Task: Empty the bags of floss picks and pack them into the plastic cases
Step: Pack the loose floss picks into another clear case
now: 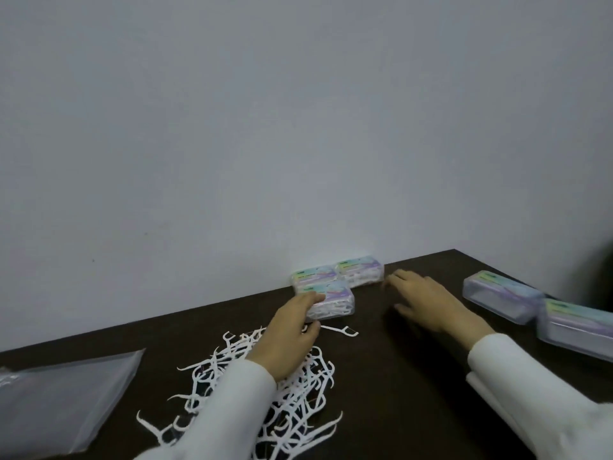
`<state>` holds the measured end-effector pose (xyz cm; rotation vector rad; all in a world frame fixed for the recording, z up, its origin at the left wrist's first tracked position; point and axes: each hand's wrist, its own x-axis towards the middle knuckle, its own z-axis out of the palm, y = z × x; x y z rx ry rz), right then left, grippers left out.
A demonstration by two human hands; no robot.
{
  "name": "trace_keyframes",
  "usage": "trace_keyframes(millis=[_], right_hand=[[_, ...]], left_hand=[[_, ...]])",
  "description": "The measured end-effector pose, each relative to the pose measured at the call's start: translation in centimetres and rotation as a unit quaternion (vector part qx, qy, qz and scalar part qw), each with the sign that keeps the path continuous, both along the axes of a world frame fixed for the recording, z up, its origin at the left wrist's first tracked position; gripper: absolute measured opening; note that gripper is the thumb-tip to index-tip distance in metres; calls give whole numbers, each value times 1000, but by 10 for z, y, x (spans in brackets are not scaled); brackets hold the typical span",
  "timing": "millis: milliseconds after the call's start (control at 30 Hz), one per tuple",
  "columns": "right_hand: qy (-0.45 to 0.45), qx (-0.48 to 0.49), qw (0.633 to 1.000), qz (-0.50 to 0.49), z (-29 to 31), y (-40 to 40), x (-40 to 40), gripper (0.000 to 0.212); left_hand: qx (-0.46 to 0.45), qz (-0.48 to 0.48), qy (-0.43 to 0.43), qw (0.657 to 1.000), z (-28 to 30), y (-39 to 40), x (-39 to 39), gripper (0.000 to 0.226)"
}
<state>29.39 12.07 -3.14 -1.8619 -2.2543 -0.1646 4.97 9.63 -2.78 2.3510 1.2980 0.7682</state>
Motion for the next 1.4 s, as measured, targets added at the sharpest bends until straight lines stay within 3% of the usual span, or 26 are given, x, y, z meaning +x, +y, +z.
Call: trace_keyframes(millis=[333,500,600,767,933,1133,1300,1400], right_hand=[[16,35,996,-80,3,-122,63,37],[80,91,980,-156,3,-157,98,35],[148,118,954,-231,-1,-170,113,45],[220,38,926,-306,-19,-173,121,65],[282,32,911,-300,-24,-169,116,67],[293,62,914,-275,-23,-168,94,63],[333,101,914,-207,-24,-162,56,69],[380,108,909,-136,-20,-154,23,77]], left_hand=[[-37,-95,10,995,5,-56,74,41],[-122,-121,-58,983,-4,-79,138,40],[-175,-126,-94,972,-9,-85,179,44],[-222,-104,-119,962,-8,-91,230,58],[-232,-118,-112,959,-15,-96,244,67],[-221,-67,-172,958,-17,-100,215,57],[-157,-25,-189,969,-23,-105,171,56],[-75,-5,-213,974,-23,-108,135,51]])
